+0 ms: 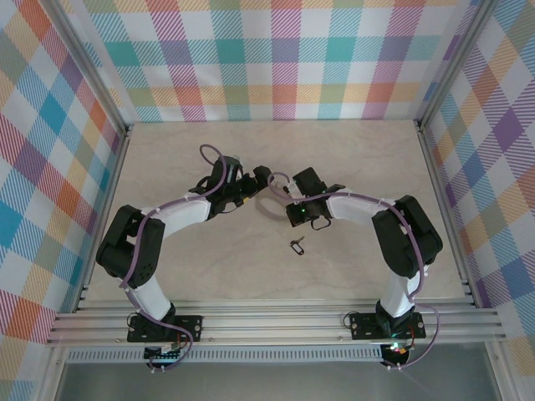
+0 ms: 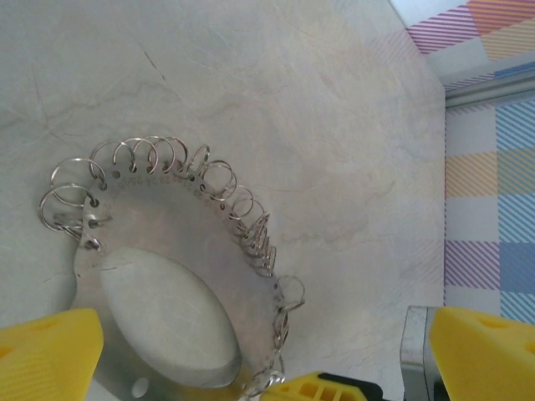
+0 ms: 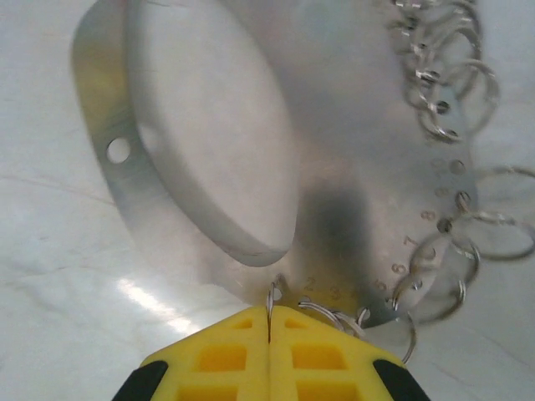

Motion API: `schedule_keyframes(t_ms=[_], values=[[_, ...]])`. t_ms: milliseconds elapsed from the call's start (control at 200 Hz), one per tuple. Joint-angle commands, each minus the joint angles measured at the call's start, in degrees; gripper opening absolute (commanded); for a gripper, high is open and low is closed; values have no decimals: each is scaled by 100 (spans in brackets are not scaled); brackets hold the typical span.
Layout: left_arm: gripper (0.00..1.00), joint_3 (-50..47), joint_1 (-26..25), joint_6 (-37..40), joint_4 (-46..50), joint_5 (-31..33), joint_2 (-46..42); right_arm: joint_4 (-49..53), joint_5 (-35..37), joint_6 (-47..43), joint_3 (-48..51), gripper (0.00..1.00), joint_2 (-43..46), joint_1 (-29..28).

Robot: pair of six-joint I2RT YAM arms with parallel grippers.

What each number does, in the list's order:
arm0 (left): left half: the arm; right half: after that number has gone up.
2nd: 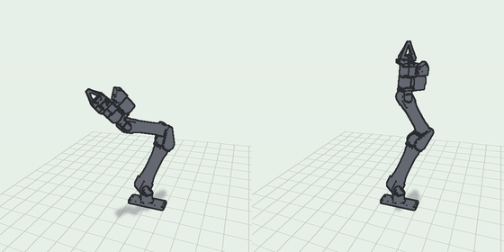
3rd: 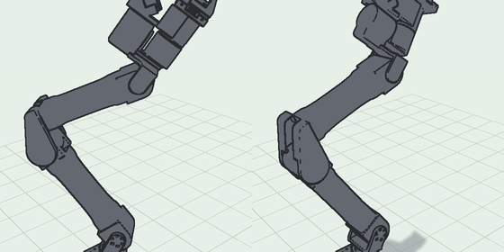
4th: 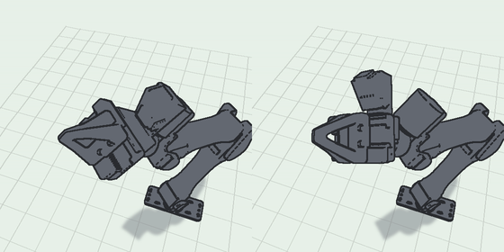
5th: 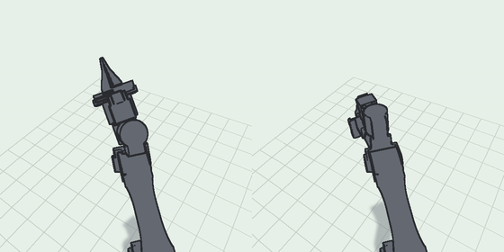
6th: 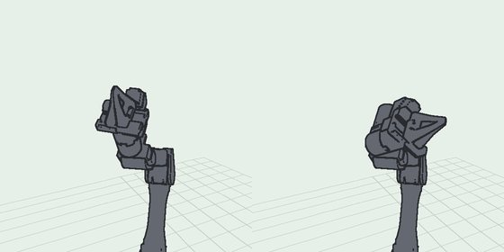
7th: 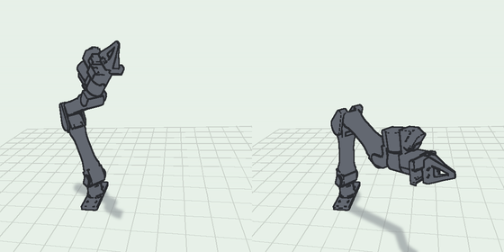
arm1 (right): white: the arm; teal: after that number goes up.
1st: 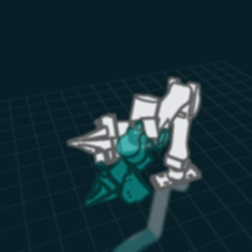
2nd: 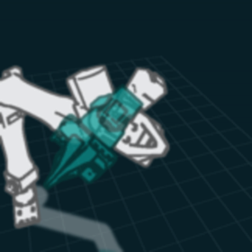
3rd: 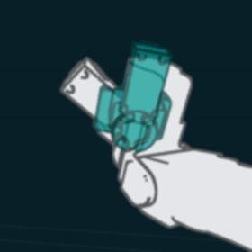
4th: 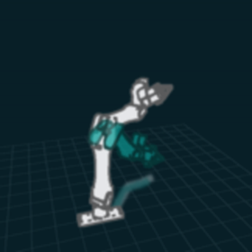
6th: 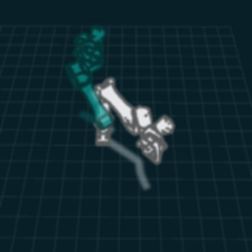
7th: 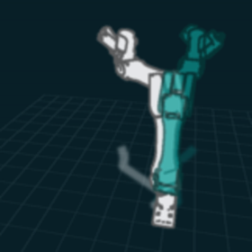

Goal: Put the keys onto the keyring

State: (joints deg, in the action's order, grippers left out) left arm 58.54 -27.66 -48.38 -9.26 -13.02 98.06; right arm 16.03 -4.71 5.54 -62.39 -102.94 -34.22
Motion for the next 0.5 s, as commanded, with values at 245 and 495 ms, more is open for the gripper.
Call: schedule_keyframes(t_ms=[245, 495], values=[[100, -106, -33, 70, -41, -27, -255, -173, -625, 253, -133, 0, -207, -32], [100, -64, -35, 68, -50, -34, -218, -182, -469, 342, -133, 1, -376, -31]])
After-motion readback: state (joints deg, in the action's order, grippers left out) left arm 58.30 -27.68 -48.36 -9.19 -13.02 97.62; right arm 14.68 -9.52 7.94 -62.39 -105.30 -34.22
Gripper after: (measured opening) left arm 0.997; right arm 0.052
